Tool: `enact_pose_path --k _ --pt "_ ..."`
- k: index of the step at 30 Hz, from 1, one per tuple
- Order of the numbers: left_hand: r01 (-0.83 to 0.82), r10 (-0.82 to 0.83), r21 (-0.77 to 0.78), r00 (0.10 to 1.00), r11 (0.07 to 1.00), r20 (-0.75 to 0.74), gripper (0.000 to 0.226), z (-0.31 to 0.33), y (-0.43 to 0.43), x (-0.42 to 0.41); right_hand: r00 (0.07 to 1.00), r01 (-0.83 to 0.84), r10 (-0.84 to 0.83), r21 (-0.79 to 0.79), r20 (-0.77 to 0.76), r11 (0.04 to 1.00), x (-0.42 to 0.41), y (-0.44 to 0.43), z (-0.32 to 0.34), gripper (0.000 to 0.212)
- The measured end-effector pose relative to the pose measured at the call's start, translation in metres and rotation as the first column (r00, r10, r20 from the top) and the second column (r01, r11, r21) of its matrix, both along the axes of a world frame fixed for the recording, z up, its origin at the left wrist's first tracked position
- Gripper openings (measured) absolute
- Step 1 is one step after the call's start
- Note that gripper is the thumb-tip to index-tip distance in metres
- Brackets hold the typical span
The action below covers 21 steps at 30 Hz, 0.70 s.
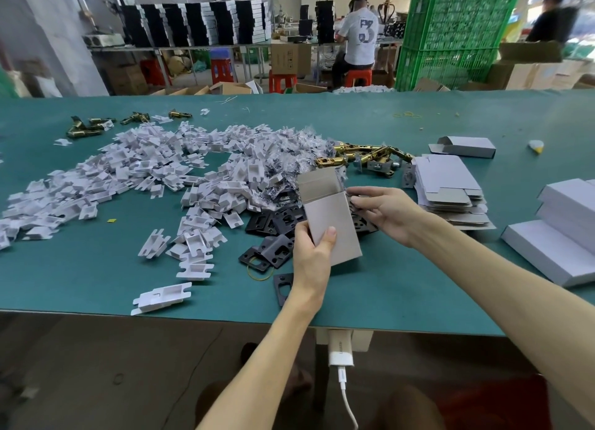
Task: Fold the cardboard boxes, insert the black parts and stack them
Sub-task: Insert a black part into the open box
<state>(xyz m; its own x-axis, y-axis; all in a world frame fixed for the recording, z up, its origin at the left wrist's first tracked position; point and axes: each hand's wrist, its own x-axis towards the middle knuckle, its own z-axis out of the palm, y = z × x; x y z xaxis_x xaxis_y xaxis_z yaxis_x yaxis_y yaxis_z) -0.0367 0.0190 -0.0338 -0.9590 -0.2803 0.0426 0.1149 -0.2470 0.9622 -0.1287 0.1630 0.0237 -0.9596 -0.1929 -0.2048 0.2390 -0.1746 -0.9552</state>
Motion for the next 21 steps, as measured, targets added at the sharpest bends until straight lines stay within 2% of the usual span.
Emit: enact_pose_path --k 2,5,9,12,16,19,21 --pt "0.003 -0.003 -0.002 1.000 1.000 0.001 0.018 0.000 0.000 0.000 1.000 0.011 -0.011 0.066 -0.005 0.998 0.004 0.003 0.003 0.037" --pt "0.010 -0.010 -0.012 1.000 1.000 -0.005 0.018 0.000 0.000 0.000 0.999 0.021 -0.015 0.135 -0.046 0.991 0.009 0.006 0.013 0.032" --pt "0.041 -0.042 -0.036 0.999 0.999 -0.014 0.019 0.000 0.000 0.002 0.977 0.075 -0.021 0.252 -0.211 0.965 0.017 0.007 0.032 0.024" --pt "0.060 -0.061 -0.071 0.998 0.996 -0.019 0.016 -0.001 0.000 0.002 0.920 0.180 -0.047 0.315 -0.389 0.932 0.020 0.007 0.050 0.019" --pt "0.064 -0.064 -0.064 0.998 0.996 -0.008 0.016 -0.001 0.000 0.001 0.818 0.281 -0.065 0.298 -0.572 0.912 0.024 0.003 0.075 0.016" --pt "0.081 -0.082 -0.071 0.997 0.994 -0.011 0.016 -0.001 -0.001 0.001 0.754 0.321 -0.030 0.329 -0.656 0.888 0.025 -0.008 0.084 0.017" --pt "0.091 -0.092 -0.073 0.996 0.993 -0.014 0.016 -0.001 -0.001 0.001 0.732 0.316 0.054 0.410 -0.679 0.856 0.027 -0.018 0.084 0.017"
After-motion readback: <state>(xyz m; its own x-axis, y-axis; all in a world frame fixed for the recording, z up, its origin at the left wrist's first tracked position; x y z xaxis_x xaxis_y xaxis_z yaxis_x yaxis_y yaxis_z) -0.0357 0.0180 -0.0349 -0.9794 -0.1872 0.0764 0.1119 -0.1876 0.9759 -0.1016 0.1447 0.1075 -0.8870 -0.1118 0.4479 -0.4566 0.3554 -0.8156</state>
